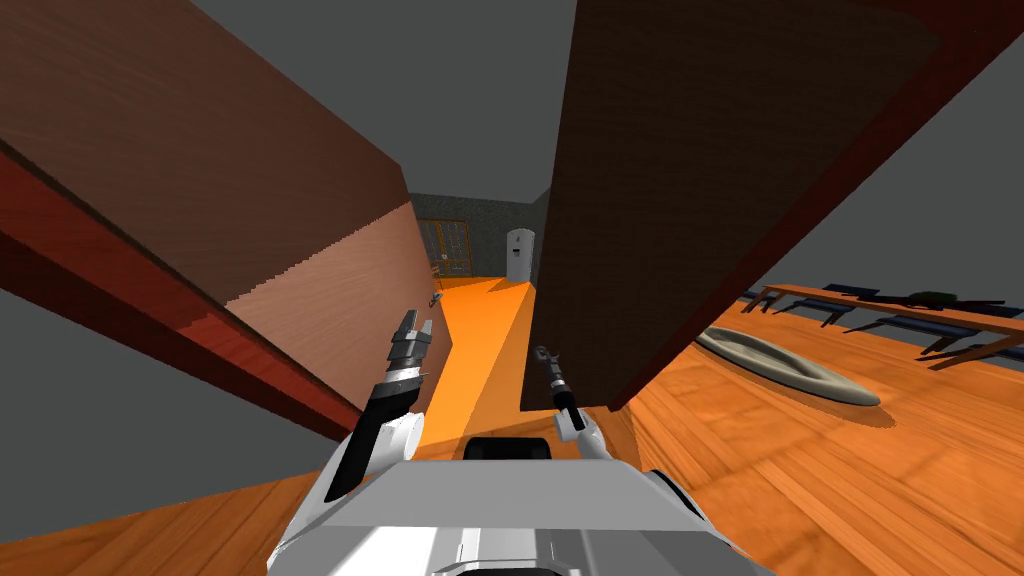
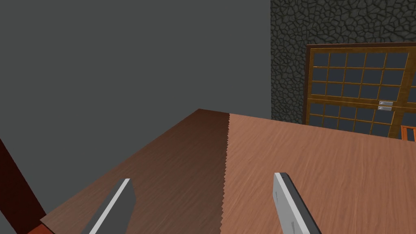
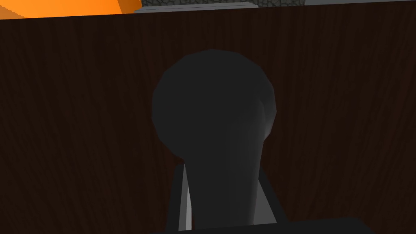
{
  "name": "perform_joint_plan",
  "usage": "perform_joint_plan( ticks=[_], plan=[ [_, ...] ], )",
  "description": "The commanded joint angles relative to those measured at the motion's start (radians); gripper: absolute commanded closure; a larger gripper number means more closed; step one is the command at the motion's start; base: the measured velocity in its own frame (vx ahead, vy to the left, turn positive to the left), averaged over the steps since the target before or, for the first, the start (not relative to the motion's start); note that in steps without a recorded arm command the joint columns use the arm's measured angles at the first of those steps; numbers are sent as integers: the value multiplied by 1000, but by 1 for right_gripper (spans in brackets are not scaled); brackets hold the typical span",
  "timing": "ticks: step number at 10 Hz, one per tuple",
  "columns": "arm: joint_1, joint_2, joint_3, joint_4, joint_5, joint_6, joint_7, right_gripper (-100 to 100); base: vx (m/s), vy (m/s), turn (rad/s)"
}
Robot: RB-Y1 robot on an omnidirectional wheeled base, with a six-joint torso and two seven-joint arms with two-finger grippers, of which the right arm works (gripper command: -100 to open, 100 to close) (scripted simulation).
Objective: Push the door open
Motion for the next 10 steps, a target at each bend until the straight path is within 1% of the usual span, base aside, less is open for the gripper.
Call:
perform_joint_plan(
  ticks=[1,2,4,5,6,8,10],
  plan=[
    [-7,-11,-23,0,-6,-7,6,100,186,86,-66],
    [-7,-12,-32,2,-7,-7,8,100,183,68,-109],
    [-7,-12,-32,2,-7,-7,8,100,98,39,-11],
    [-8,-14,-52,5,-9,-7,13,100,149,43,-121],
    [-8,-14,-57,6,-10,-8,14,100,165,111,-132],
    [-8,-16,-79,10,-12,-8,18,100,170,95,-115],
    [-8,-17,-95,13,-14,-8,22,100,169,100,-74]
  ],
)
